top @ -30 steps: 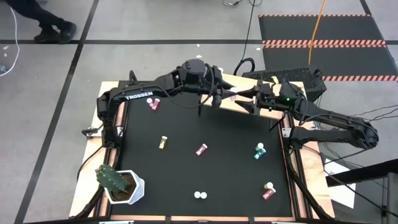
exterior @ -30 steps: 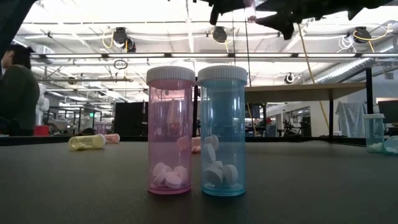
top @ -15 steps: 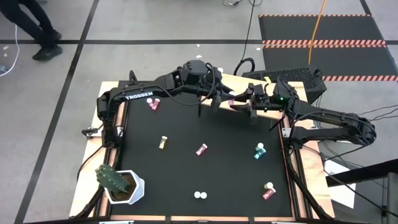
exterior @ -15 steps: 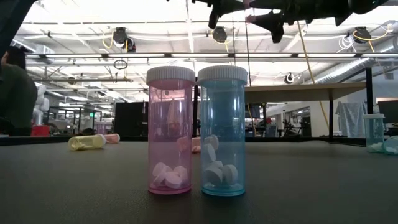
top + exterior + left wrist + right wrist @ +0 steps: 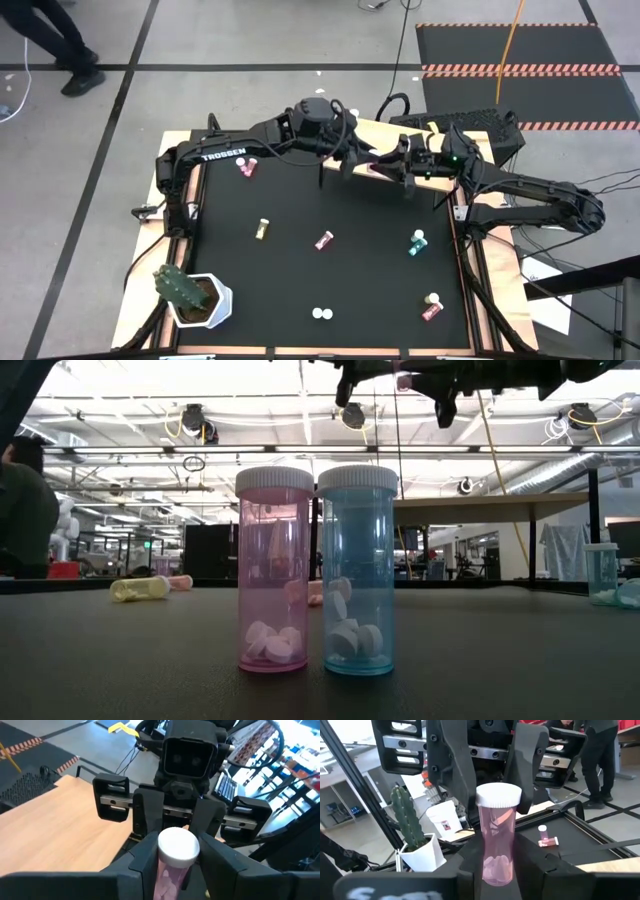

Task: Pick and place medicine bottles onto shelf by color
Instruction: Put the middle left pink pill bottle on the shelf

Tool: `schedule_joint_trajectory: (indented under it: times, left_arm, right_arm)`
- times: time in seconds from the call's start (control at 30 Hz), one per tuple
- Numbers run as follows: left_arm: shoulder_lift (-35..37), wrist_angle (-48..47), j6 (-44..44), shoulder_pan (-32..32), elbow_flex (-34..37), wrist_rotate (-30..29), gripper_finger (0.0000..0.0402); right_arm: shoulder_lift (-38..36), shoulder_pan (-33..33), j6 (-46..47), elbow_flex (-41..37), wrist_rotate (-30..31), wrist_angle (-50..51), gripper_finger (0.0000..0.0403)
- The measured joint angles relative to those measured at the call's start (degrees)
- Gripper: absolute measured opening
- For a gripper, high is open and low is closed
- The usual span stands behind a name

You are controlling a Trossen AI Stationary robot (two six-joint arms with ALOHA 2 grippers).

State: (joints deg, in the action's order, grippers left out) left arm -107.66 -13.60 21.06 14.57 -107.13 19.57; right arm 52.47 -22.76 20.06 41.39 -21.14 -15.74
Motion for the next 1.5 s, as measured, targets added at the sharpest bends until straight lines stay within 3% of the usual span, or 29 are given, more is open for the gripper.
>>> schedule_joint_trajectory:
  times: [0.13,0.47,0.67,0.9,1.23,1.5]
  left_arm:
    - [0.6,0.9,-4.1,-0.5,0.0,-0.1,0.0152]
    - [4.8,-1.7,-5.8,-0.8,0.0,0.1,0.03]
    - [3.3,1.5,-5.7,-1.9,0.0,4.9,0.0327]
    - [-0.5,11.0,-4.9,-3.7,0.1,13.7,0.0305]
    - [-4.5,18.8,0.8,-3.6,0.0,15.5,0.0236]
    - [-4.7,19.3,0.8,-3.4,0.0,15.6,0.0166]
  right_arm:
    - [-0.2,0.0,0.3,0.0,-0.1,-1.5,0.0084]
    - [-2.5,-0.3,0.8,0.0,-2.9,-13.0,0.0086]
    - [-2.6,-0.4,2.7,0.0,-8.3,-16.6,0.0086]
    - [-2.6,-0.4,5.6,0.1,-13.7,-17.7,0.0086]
    - [-2.5,-0.4,7.9,0.1,-15.2,-18.3,0.0086]
    - [-2.4,-0.4,9.1,0.1,-15.5,-18.0,0.0086]
